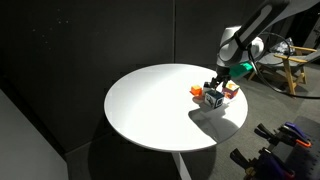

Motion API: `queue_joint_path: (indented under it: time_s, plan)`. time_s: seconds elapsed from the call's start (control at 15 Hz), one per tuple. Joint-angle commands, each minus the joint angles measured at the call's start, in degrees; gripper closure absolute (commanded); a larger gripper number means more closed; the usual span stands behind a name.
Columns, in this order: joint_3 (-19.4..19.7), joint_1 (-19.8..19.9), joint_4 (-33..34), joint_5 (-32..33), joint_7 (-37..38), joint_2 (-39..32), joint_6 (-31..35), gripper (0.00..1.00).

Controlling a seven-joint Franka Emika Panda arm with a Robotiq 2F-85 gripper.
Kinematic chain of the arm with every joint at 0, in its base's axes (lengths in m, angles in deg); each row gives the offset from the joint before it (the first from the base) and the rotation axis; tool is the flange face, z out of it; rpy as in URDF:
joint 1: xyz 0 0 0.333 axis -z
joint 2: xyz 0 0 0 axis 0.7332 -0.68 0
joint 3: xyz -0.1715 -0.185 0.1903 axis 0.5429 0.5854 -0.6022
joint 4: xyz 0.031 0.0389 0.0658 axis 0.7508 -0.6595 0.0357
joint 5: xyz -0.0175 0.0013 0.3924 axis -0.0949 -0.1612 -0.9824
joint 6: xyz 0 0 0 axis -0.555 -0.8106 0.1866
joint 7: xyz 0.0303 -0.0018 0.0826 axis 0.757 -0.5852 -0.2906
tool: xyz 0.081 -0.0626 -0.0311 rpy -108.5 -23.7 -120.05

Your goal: Move the white and blue block to the left

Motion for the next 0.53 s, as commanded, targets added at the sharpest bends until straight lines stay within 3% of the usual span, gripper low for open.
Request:
queue_joint_path:
  time_s: [0.0, 0.47]
  plan:
    - [-0.29, 0.18, 2.45, 0.63, 1.13, -2.44, 0.31, 0.0]
    - [-0.2, 0.22, 4.17, 0.87, 1.16, -5.17, 0.32, 0.0]
